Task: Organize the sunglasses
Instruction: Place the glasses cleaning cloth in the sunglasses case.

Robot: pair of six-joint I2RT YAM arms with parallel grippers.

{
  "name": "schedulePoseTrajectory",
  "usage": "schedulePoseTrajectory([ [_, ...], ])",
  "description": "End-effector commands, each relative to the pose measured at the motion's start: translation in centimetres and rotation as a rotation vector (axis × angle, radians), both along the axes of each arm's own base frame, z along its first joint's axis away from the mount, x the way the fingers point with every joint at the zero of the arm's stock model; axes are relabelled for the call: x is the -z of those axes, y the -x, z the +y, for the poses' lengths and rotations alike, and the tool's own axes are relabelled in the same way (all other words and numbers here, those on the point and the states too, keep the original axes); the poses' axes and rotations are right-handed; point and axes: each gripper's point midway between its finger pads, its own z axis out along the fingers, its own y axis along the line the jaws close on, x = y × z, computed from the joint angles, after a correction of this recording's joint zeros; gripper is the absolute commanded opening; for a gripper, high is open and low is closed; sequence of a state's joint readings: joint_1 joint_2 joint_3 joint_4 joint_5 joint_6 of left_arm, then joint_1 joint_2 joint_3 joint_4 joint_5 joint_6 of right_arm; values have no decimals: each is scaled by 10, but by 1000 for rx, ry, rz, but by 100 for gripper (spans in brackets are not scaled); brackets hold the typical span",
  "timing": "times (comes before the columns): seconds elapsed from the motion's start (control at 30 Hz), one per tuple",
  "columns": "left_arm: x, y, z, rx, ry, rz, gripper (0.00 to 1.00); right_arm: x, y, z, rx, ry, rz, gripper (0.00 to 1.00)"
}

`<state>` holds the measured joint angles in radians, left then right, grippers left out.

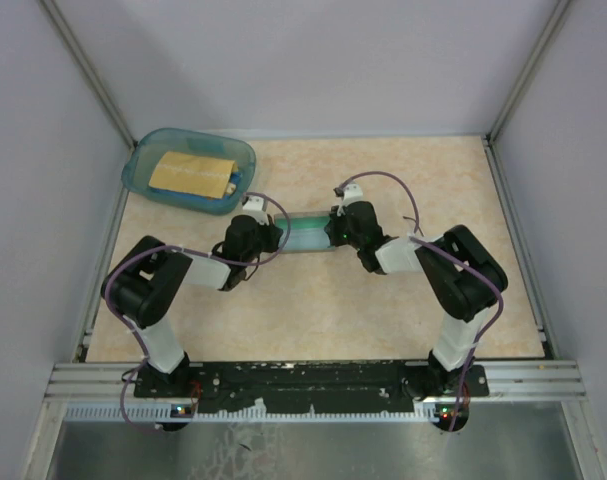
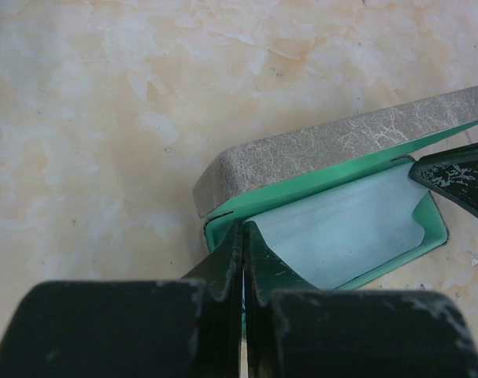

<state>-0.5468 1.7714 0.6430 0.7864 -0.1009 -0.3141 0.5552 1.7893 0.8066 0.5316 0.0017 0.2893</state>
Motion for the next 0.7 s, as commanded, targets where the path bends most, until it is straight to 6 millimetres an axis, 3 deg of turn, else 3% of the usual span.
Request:
schedulePoseTrajectory([
  [0.0,-14,-12,-4,-1,31,-44,0,-22,-18,5,10,-38,-61,0],
  [0.67,-16,-13,-5,5,33,-38,4,-19,-18,6,9,-36,-42,3],
])
